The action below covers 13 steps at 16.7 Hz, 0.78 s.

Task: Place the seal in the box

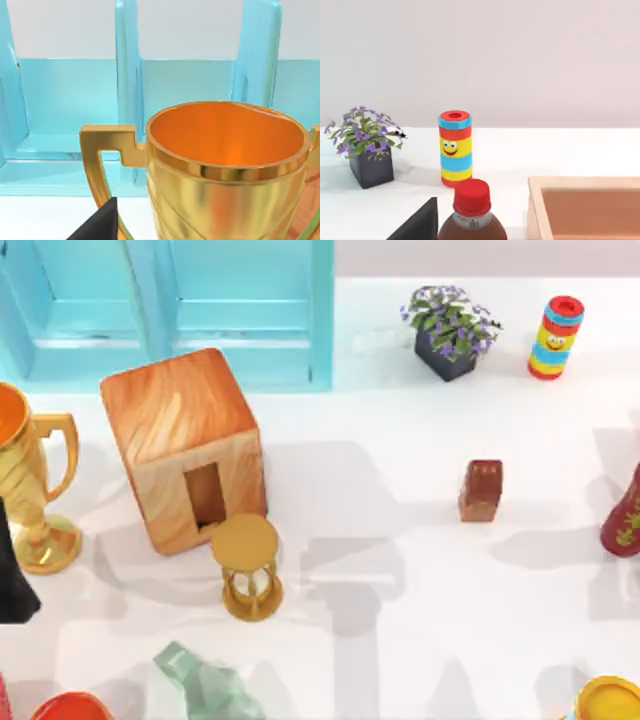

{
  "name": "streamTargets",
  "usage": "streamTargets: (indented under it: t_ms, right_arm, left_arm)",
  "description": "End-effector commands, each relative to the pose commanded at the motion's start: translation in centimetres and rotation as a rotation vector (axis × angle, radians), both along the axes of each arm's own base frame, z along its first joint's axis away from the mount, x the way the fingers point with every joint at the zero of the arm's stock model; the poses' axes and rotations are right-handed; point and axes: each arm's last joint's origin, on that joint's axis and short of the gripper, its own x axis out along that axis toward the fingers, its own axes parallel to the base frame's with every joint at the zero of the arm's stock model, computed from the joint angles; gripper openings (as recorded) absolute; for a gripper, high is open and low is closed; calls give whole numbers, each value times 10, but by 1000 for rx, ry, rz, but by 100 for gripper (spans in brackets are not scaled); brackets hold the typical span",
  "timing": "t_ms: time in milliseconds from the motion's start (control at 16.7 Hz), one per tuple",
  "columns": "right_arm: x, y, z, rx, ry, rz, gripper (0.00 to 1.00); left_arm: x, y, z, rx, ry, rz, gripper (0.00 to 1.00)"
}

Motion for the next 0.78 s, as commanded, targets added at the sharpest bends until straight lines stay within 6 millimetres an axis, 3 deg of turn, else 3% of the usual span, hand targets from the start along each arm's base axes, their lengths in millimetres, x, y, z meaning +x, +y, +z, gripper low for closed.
streamTargets:
  t_ms: [180, 360, 600, 780]
  right_arm:
    - [0, 1, 2, -1, 8, 11, 100]
    - [1, 6, 16, 6, 86, 71, 100]
    - [13, 15, 62, 39, 285, 119, 100]
    - [44, 24, 104, 59, 478, 127, 100]
  left_arm:
    - [0, 0, 0, 0, 0, 0, 100]
    - [0, 0, 0, 0, 0, 0, 100]
    - [0, 0, 0, 0, 0, 0, 100]
    - [0, 0, 0, 0, 0, 0, 100]
